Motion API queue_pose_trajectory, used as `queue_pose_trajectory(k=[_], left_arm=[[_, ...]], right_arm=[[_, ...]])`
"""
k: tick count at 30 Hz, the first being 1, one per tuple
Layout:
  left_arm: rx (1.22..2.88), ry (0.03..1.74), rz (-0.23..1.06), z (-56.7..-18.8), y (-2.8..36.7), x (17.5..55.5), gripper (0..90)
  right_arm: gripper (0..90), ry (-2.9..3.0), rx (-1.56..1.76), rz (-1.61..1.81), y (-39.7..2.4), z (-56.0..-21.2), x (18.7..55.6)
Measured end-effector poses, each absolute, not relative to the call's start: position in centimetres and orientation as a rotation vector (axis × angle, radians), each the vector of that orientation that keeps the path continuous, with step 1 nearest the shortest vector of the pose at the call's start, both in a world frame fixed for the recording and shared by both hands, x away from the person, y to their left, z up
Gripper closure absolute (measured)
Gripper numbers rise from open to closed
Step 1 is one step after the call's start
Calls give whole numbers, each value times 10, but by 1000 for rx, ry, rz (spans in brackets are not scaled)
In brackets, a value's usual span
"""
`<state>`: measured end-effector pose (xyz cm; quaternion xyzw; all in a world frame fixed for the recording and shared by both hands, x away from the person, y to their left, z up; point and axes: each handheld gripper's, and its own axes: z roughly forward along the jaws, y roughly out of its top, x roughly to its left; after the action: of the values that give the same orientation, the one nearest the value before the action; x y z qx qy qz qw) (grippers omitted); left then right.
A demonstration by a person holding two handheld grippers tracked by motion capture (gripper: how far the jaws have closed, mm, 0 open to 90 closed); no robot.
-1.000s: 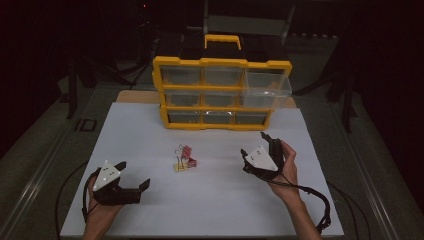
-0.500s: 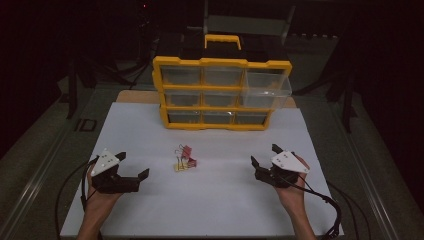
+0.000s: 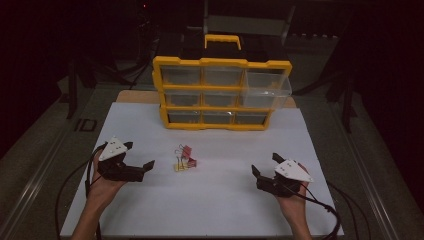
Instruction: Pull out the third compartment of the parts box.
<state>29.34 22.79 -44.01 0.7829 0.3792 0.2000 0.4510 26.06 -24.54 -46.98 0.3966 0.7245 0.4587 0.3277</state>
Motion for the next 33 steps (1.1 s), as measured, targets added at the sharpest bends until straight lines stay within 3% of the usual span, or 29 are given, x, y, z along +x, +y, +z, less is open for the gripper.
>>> queue_pose_trajectory(k=[33], left_arm=[[2076, 843, 391, -426, 199, 327, 4]], right_arm=[[182, 1912, 1109, 1203, -263, -490, 254]])
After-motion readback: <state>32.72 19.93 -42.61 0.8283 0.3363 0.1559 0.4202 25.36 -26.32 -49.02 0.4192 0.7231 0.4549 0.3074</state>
